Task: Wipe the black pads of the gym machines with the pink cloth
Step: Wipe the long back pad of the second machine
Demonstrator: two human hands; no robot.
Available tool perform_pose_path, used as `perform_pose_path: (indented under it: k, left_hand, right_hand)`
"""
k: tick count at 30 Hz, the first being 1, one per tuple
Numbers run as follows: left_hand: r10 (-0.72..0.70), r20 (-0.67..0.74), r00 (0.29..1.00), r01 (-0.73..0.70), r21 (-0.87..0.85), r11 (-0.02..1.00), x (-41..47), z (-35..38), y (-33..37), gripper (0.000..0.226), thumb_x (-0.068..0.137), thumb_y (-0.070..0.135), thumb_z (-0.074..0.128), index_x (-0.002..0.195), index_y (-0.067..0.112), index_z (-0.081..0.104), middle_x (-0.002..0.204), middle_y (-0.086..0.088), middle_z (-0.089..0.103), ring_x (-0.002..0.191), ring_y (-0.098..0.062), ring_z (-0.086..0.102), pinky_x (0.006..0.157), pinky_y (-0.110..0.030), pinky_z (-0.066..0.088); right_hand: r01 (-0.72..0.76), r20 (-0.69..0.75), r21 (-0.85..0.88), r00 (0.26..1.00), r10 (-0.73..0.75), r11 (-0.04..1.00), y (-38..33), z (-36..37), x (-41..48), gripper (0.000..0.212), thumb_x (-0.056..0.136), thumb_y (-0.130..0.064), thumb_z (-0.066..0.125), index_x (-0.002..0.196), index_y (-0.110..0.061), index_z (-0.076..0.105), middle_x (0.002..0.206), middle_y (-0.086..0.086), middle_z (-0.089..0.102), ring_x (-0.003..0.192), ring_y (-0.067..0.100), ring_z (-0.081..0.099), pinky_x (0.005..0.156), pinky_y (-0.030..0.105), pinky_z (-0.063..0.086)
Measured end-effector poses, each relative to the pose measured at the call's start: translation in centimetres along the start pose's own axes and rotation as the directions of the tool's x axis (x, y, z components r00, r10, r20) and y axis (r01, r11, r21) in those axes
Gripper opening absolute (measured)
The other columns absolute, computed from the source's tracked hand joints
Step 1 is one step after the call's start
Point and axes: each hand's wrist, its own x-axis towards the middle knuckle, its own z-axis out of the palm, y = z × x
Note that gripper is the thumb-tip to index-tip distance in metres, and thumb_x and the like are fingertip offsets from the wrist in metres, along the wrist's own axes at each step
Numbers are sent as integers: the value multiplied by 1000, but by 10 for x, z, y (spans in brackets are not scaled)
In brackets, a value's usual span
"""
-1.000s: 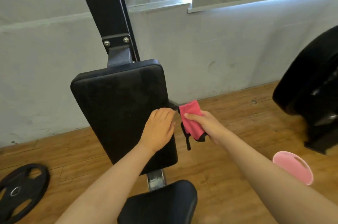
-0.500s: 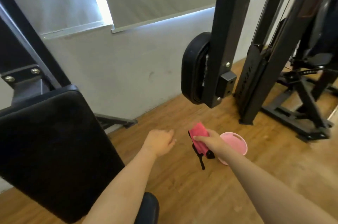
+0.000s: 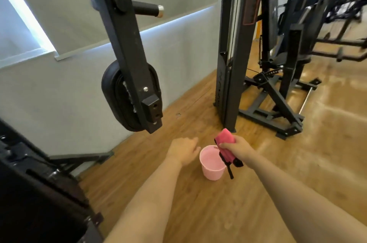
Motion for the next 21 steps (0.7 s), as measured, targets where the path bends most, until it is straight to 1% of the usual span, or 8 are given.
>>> perform_pose_path:
  k: [3,6,11,13,16,18,21]
  left_hand:
    - [-4,-18,1000,4,-35,999,35,-6,39,31,100,36,36,110,12,52,108,-12,65,96,-32,61,66,-34,39]
    - [-9,-61,998,4,-85,996,67,-14,74,28,100,35,37,108,13,52,104,-9,66,91,-29,62,66,-34,41]
    - [50,-67,997,-54,-69,996,117,-25,120,25,101,34,37,107,14,51,99,-7,66,86,-26,62,67,-35,44]
    - [70,-78,994,-75,-55,996,140,-28,132,26,102,34,36,108,13,51,99,-9,66,86,-29,62,68,-37,45]
    - [96,-92,991,-101,-46,994,182,-32,145,27,102,35,35,107,13,50,97,-9,66,84,-30,63,66,-37,46]
    - [120,-89,989,-124,-46,991,212,-35,151,26,102,35,35,107,13,50,95,-8,66,82,-28,63,66,-37,49]
    - [134,-88,987,-139,-45,989,264,-37,154,26,101,34,35,104,14,51,94,-7,66,82,-28,62,65,-36,47]
  right_hand:
    - [10,-66,-24,998,-12,1000,10,-50,15,20,88,-26,67,100,-21,53,85,-3,59,86,19,60,81,37,55]
    - [31,-116,-40,993,-36,999,15,-94,29,21,88,-27,67,100,-24,50,83,-6,56,86,17,57,78,34,53]
    - [49,-153,-16,987,-51,999,22,-146,51,23,87,-27,68,104,-24,53,90,-4,59,94,20,59,86,40,53]
    - [56,-155,-25,986,-59,998,24,-163,62,23,87,-27,68,105,-23,54,92,-3,60,94,21,59,87,41,53]
    - [60,-172,-40,983,-67,997,28,-190,86,27,88,-25,67,112,-18,58,93,-1,61,92,20,60,86,39,53]
    - [49,-187,-71,980,-62,996,30,-207,107,32,89,-26,66,118,-16,57,97,1,62,94,21,59,85,38,53]
    - [11,-211,-118,977,-36,993,29,-233,146,37,89,-28,65,121,-14,54,102,4,61,98,22,59,86,38,53]
